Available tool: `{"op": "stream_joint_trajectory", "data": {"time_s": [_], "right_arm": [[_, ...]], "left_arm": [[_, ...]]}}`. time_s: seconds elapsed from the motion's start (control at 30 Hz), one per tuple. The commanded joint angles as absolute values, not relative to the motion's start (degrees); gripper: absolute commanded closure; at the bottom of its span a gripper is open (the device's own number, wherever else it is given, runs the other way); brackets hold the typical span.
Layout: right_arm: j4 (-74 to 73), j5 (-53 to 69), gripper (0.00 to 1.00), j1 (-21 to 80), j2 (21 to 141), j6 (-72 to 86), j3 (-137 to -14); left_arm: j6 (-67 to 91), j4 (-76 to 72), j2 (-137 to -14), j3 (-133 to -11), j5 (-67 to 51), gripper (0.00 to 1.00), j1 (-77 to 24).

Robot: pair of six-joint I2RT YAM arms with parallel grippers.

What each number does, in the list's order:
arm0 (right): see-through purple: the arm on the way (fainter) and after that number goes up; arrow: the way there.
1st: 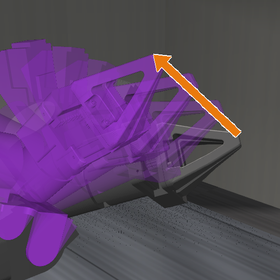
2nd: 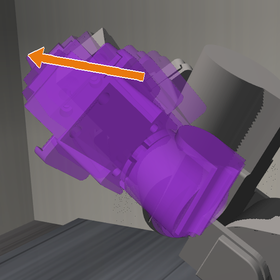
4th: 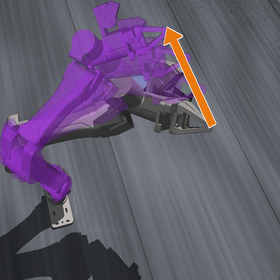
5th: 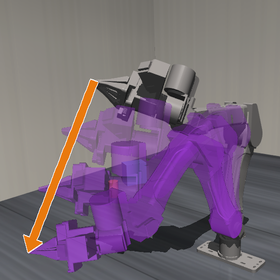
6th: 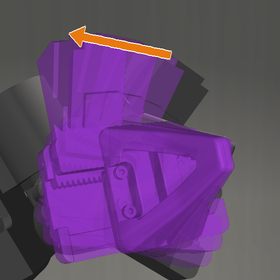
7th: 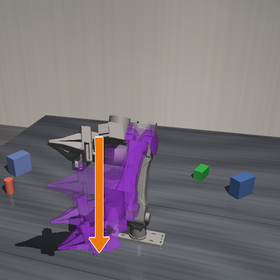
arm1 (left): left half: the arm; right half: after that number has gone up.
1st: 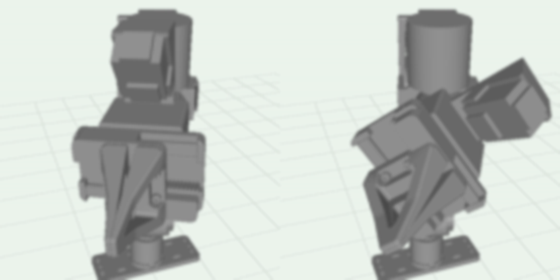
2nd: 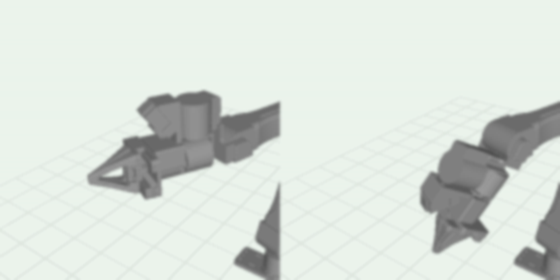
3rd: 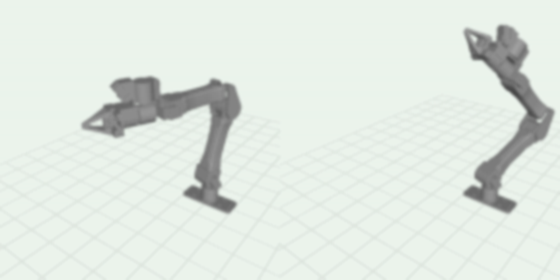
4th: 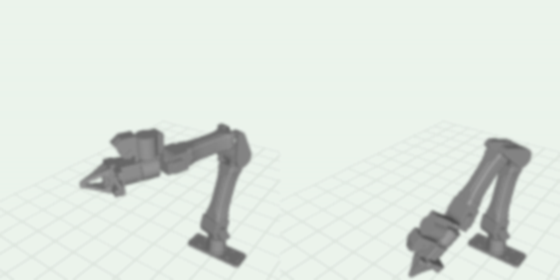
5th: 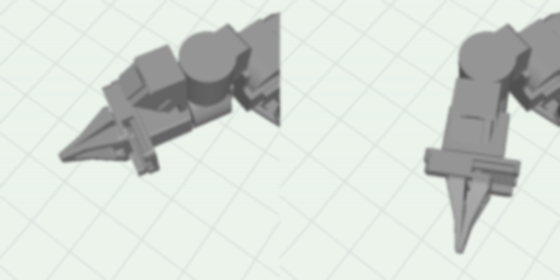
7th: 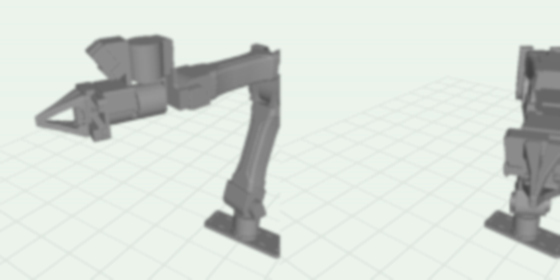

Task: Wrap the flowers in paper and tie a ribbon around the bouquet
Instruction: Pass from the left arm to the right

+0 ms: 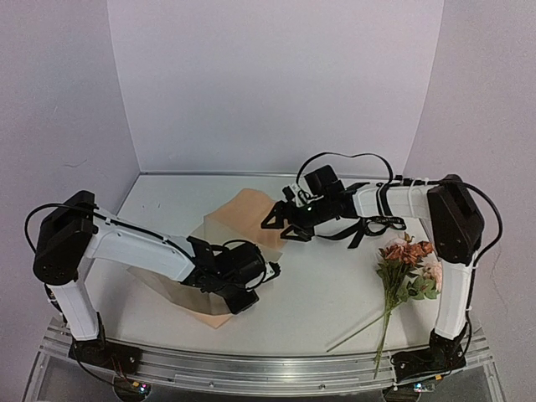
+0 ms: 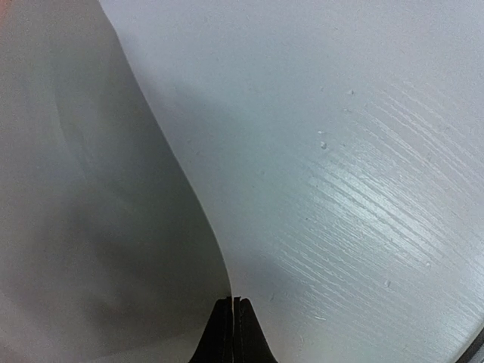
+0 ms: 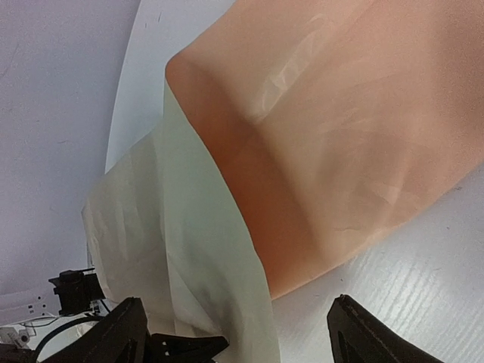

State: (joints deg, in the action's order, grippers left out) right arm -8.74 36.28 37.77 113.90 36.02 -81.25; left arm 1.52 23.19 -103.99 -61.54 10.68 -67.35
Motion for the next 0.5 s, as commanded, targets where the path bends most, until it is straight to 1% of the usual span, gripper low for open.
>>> {"op": "stream_joint_trajectory", "data": {"time_s": [0.0,0.17,0.27,0.33,0.47], "right_arm": [[-9.7,42.6,0.15,40.7,119.4,34.7,-87.1],[-10.0,43.7,0.16,42.8,122.5,35.3,-88.8],[-10.0,43.4,0.21,43.6,122.6,35.5,-88.5],[-10.0,43.4,0.29,43.8,122.7,35.8,-88.1],[-10.0,42.3,0.53,43.9,122.1,36.3,-86.6]], "left_arm": [[2.2,20.7,-100.7,-60.4,11.5,1.00,-67.3],[2.4,20.7,-100.6,-60.3,11.1,1.00,-67.4],[2.4,20.7,-100.6,-60.3,11.2,1.00,-67.3],[2.5,20.6,-100.6,-60.2,11.3,1.00,-67.4],[3.3,19.7,-99.8,-59.7,11.5,1.00,-67.4]]}}
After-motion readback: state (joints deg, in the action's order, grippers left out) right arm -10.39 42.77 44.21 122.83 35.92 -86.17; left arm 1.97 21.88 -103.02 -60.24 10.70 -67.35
